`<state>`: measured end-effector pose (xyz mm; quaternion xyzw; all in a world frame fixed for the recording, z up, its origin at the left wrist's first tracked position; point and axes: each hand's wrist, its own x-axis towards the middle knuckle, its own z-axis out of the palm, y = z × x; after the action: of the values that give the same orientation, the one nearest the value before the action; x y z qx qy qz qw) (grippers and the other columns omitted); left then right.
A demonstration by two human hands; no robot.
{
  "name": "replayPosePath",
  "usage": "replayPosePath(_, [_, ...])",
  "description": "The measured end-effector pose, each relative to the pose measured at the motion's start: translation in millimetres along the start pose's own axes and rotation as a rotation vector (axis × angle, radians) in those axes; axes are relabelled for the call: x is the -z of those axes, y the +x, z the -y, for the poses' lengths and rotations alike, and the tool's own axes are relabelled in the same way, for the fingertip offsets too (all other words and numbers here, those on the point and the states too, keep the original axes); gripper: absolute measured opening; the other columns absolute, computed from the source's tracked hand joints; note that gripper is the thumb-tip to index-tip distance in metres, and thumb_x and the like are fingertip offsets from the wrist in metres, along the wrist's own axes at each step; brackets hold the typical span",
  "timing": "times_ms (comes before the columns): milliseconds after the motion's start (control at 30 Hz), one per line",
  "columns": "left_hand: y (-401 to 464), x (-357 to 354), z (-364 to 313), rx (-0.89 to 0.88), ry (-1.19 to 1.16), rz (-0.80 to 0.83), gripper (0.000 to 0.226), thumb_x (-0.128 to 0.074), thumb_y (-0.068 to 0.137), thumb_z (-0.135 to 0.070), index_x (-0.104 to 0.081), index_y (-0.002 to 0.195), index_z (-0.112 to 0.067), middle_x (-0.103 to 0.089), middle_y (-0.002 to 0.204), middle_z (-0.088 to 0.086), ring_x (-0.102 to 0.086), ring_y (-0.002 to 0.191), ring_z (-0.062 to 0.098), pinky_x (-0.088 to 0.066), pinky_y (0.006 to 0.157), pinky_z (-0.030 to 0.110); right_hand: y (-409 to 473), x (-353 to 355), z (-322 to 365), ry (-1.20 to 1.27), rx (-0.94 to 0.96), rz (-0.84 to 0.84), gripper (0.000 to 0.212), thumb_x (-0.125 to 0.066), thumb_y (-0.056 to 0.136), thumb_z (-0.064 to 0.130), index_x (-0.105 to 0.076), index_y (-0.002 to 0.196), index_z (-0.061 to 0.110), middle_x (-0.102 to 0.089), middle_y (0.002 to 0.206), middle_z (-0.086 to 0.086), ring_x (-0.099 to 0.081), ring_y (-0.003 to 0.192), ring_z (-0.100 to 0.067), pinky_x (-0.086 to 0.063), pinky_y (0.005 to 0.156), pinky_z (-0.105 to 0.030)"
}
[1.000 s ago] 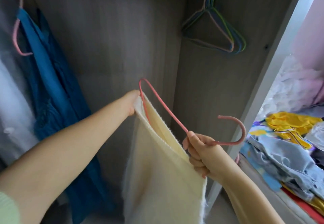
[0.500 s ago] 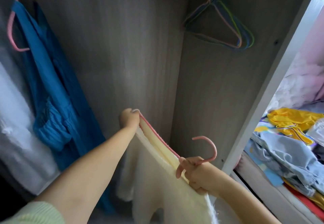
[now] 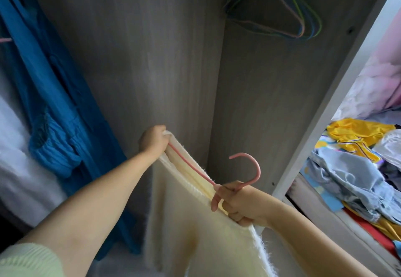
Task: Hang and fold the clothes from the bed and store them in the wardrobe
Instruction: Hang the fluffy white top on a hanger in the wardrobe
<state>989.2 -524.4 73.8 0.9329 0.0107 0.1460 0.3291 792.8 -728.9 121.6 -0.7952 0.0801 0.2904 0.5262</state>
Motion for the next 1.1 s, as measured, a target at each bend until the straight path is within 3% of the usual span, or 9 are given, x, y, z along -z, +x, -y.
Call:
replayPosePath(133, [3, 9, 11, 0.197, -0.134, 0.017, 0.018, -0.053, 0.087, -0.006, -0.058, 0.077, 0.009, -0.064, 0.097, 0.034, -0.063, 0.085, 0.04, -0.047, 0.071, 0.039, 6, -23, -7, -0.051, -0.01, -0.015, 0.051, -0.033, 0.103, 0.044, -0.059, 0.066, 0.019, -0.023, 0.046, 0.004, -0.018, 0.034, -0.011, -0.017, 0.038, -0.015])
replayPosePath(333, [-31, 20, -47, -0.388, 0.099, 0.083, 0.025, -0.057, 0.077, -0.022, -0.044, 0.06, -0.009, -0.056, 0.063, 0.023, -0.056, 0.066, 0.045, -0.032, 0.055, 0.035, 18, -27, -16, 0.029, -0.144, -0.071, 0.042, -0.034, 0.104, 0.035, -0.048, 0.069, 0.016, -0.026, 0.051, 0.003, -0.02, 0.037, -0.008, -0.015, 0.038, -0.019])
replayPosePath(500, [-49, 18, -44, -0.252, -0.085, 0.266, 0.044, -0.06, 0.079, -0.01, -0.025, 0.053, -0.017, -0.024, 0.052, -0.003, -0.029, 0.052, 0.02, -0.016, 0.048, 0.031, 27, 5, 21, 0.192, 0.048, -0.107, 0.038, -0.034, 0.105, 0.029, -0.051, 0.075, 0.013, -0.021, 0.048, 0.008, -0.017, 0.036, -0.005, -0.013, 0.034, -0.014])
replayPosePath(600, [-50, 23, -41, -0.121, -0.187, 0.334, 0.036, -0.055, 0.082, -0.006, -0.033, 0.057, -0.019, -0.035, 0.055, -0.002, -0.037, 0.054, 0.019, -0.026, 0.046, 0.029, 30, 7, 40, 0.039, -0.008, -0.035, 0.031, -0.036, 0.104, 0.022, -0.054, 0.08, 0.011, -0.02, 0.05, 0.007, -0.016, 0.037, -0.006, -0.012, 0.037, -0.017])
replayPosePath(700, [-52, 46, -20, -0.221, -0.151, 0.394, 0.015, -0.059, 0.089, -0.017, -0.058, 0.104, -0.02, -0.062, 0.103, 0.004, -0.059, 0.092, 0.022, -0.049, 0.081, 0.031, 19, 21, 66, 0.037, 0.119, 0.046, 0.017, -0.049, 0.096, 0.006, -0.052, 0.08, 0.011, -0.02, 0.05, 0.007, -0.016, 0.038, -0.005, -0.014, 0.034, -0.016])
replayPosePath(800, [-49, 74, -21, -0.65, 0.046, 0.21, 0.057, -0.058, 0.088, -0.036, -0.042, 0.142, -0.026, -0.041, 0.137, -0.006, -0.035, 0.127, 0.008, -0.022, 0.109, 0.027, 2, 35, 106, 0.06, 0.24, 0.087, 0.017, -0.051, 0.096, 0.005, -0.057, 0.109, -0.004, -0.021, 0.052, 0.008, -0.017, 0.039, -0.003, -0.016, 0.032, -0.013])
replayPosePath(867, [-47, 87, -38, -0.721, 0.0, 0.224, 0.041, -0.058, 0.093, -0.033, -0.052, 0.131, -0.02, -0.049, 0.125, -0.008, -0.044, 0.121, 0.009, -0.028, 0.108, 0.031, -5, 32, 129, -0.028, 0.31, 0.134, 0.024, -0.05, 0.097, 0.007, -0.055, 0.118, -0.004, -0.03, 0.052, 0.006, -0.026, 0.039, -0.004, -0.024, 0.034, -0.014])
replayPosePath(933, [-40, 97, -51, -0.668, -0.154, 0.216, 0.014, -0.057, 0.096, -0.019, -0.06, 0.094, -0.005, -0.056, 0.09, 0.0, -0.058, 0.088, 0.024, -0.045, 0.08, 0.038, -11, 23, 142, -0.098, 0.412, 0.105, 0.025, -0.051, 0.098, 0.008, -0.055, 0.116, -0.009, -0.053, 0.059, -0.001, -0.046, 0.046, -0.007, -0.043, 0.043, -0.018])
replayPosePath(1100, [-5, 121, -40, -0.6, -0.24, -0.015, 0.029, -0.058, 0.096, -0.014, -0.046, 0.069, -0.019, -0.045, 0.066, -0.008, -0.046, 0.066, 0.02, -0.034, 0.064, 0.034, -37, 34, 111, -0.668, 0.611, -0.312, 0.037, -0.051, 0.096, 0.038, -0.051, 0.13, 0.022, -0.067, 0.107, 0.006, -0.061, 0.09, -0.005, -0.049, 0.084, -0.023])
